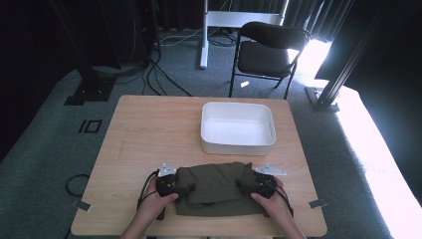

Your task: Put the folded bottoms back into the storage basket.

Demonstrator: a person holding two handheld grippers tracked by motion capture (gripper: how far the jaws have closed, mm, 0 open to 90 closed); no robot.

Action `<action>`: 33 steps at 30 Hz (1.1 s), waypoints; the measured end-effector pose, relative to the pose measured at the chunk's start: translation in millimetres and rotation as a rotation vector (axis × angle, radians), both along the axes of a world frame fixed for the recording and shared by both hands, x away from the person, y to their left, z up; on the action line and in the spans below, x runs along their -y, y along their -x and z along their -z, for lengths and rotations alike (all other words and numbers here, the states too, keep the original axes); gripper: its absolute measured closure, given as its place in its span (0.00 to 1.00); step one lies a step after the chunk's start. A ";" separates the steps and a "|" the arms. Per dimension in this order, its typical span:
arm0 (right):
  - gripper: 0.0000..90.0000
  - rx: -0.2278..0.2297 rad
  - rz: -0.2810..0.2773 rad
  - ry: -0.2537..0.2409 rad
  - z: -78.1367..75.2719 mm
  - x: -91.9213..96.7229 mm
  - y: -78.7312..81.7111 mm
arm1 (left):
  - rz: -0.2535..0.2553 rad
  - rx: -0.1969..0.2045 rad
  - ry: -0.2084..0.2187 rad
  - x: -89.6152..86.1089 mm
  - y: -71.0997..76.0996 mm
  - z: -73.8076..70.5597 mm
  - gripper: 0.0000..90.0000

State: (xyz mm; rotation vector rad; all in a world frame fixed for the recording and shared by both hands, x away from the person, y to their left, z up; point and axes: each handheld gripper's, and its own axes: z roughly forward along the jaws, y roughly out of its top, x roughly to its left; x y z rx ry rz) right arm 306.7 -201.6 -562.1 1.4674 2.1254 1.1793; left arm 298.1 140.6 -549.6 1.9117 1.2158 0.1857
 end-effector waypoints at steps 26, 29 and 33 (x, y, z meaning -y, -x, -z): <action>0.87 0.003 -0.091 -0.006 -5.2 -15.2 -1.7 | 0.004 0.143 -0.083 17.1 -5.6 -2.3 0.83; 0.87 0.015 -0.100 -0.018 -11.9 -12.0 -2.0 | 0.003 0.144 -0.064 16.8 -6.2 -3.2 0.85; 0.88 0.037 -0.103 -0.027 -21.4 -9.4 -0.8 | 0.009 0.157 -0.053 17.1 -5.4 -9.8 0.87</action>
